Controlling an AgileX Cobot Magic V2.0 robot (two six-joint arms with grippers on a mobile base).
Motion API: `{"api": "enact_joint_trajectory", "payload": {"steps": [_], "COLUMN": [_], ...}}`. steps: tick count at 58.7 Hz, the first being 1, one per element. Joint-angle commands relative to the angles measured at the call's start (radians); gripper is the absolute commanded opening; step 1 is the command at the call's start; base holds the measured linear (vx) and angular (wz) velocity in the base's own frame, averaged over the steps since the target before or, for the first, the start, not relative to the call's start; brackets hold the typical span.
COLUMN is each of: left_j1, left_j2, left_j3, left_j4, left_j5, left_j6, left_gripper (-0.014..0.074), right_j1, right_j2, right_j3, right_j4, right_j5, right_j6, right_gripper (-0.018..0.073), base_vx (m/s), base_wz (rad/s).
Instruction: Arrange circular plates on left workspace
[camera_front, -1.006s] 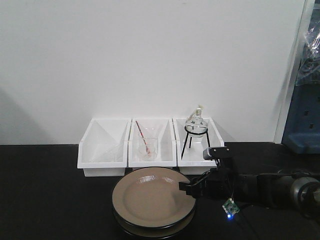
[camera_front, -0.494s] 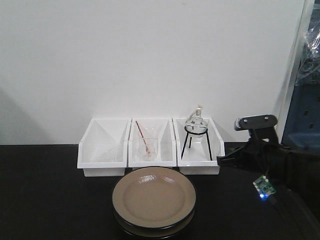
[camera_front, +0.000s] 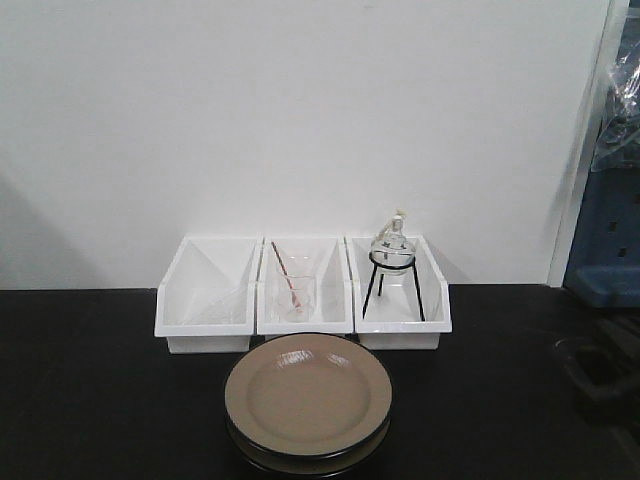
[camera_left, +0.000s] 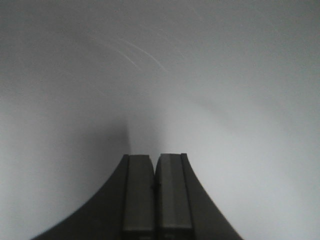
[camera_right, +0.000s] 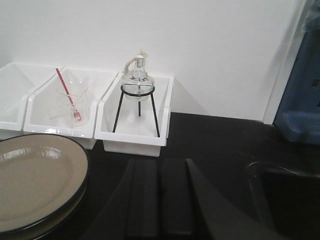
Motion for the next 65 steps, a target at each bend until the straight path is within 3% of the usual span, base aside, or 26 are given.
{"api": "enact_joint_trajectory", "payload": {"steps": [1,15,26,45,56,65], "left_j1": [-0.003,-0.028,-0.069,-0.083,-0.083,-0.083], "left_j2": [-0.087,-0.367,-0.598,-1.054,-1.169,-1.176], "left_j3": [-0.026,-0.025,-0.004,0.278,0.343,0.344], "left_j4": [0.006,-0.01,-0.041,-0.104,-0.197,-0.209], "left_j5": [-0.12,-0.254,-0.271,-0.293,-0.286,-0.283], "left_j6": [-0.079,-0.004,-0.004,-0.005,-0.008,-0.007], "left_gripper": [0.0,0.0,0.0,0.0,0.0,0.0], "right_j1": [-0.001,-0.001,-0.001,-0.001,-0.001,-0.001], "right_j2": [-0.161,-0.489,-0.641,-0.657,-0.657,-0.657], "right_j3": [0.072,0.294,0.428,0.437,0.437,0.437], "right_j4": [0.046,0.046,0.046,0.046,0.046,0.046], "right_j5": [0.005,0.004,0.003,0.004,0.005,0.005], "right_j6": [-0.008,-0.005,0.001,-0.002,-0.002,-0.002], "right_gripper": [-0.0006,-0.0005,-0.0003,-0.0001,0.0,-0.0001], "base_vx": [0.0,0.0,0.0,0.0,0.0,0.0], "base_wz": [0.0,0.0,0.0,0.0,0.0,0.0]}}
